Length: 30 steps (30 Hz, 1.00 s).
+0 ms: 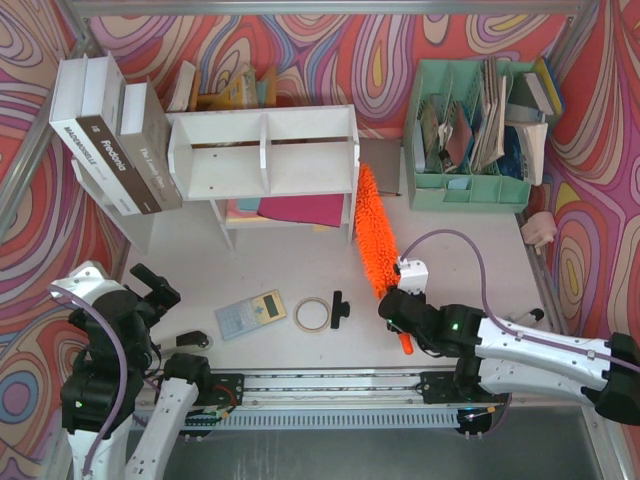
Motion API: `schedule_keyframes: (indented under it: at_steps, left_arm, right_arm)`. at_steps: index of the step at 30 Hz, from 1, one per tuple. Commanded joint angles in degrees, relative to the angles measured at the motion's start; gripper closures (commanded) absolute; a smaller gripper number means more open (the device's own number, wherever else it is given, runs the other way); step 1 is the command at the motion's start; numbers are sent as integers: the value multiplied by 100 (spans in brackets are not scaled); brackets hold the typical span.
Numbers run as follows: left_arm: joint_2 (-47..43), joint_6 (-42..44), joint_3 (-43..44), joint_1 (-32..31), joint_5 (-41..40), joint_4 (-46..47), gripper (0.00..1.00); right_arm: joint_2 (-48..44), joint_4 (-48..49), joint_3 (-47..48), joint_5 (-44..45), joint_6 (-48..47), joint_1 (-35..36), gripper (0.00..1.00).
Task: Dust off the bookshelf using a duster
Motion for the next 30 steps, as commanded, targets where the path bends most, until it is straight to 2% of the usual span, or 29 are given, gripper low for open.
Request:
schedule_keyframes:
  at_steps: [1,17,26,30]
  left_arm:
    - [-25,90,-87,35,24,88,2]
    - [-88,77,-87,35,2,80,1]
    - [-97,81,-87,35,2,83,2]
    - [-103,73,-93,35,-7,88,2]
  right_arm:
    - [-118,313,-103,-198,170,63,100]
    - [362,595,-662,-451,540,64,100]
    - [-301,-365,873,206,-45,68,100]
    - [-603,-477,1494,318,-454,66,100]
